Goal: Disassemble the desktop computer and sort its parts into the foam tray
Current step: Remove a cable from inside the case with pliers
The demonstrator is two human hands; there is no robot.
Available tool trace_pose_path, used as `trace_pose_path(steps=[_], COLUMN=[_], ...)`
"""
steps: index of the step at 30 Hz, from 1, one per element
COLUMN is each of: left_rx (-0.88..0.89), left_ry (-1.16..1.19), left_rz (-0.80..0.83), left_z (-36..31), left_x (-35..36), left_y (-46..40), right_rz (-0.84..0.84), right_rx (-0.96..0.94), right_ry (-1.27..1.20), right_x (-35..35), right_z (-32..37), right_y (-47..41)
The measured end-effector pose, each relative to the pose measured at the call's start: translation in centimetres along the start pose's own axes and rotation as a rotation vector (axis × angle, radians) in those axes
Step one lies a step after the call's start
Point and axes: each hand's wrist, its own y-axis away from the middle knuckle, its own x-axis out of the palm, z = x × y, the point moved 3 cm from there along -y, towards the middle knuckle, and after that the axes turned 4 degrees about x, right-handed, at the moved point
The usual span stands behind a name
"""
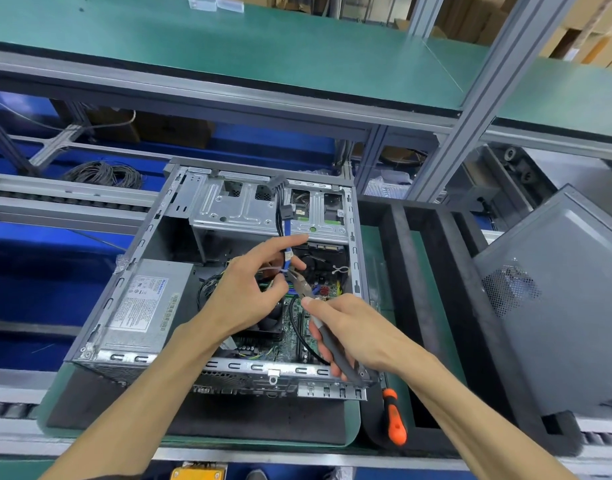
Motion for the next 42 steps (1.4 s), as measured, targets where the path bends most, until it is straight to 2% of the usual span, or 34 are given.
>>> trace_pose_path(steps=[4,8,15,28,32,36,42], left_rx=[-0.022,-0.091,-0.151,-0.118,-0.128,-0.117,-0.083], left_ry=[0.074,0.228,0.388,0.350,0.282,0.267,0.200], left_rz=[-0.072,-0.057,-0.082,-0.068,-0.091,-0.092,-0.124], left_z=[0.1,0.4,0.4,0.6,0.7,0.9,1.0], left_x=[0.6,0.4,0.1,0.2,0.3,0.2,0.3], left_y=[-0.6,-1.1,-1.3,-1.0,-0.8,-0.8,-1.0], right_rz=[-0.038,-0.068,-0.115,0.046,0.081,0.045,-0.015], right_rx=[-0.020,-0.063,-0.131,-0.027,0.030,0.052,0.040], right_ry=[-0.095,-0.189,-0.201,-0.381,-0.575,-0.713,-0.673], right_x=[0.0,0.1,0.7,1.1,1.7,2.6,3.2], right_z=[-0.2,-0.3,0.4,1.2,0.9,0.6,0.6], right_y=[0.1,0.0,-0.6,-0.8,-1.4,-2.0,-2.5])
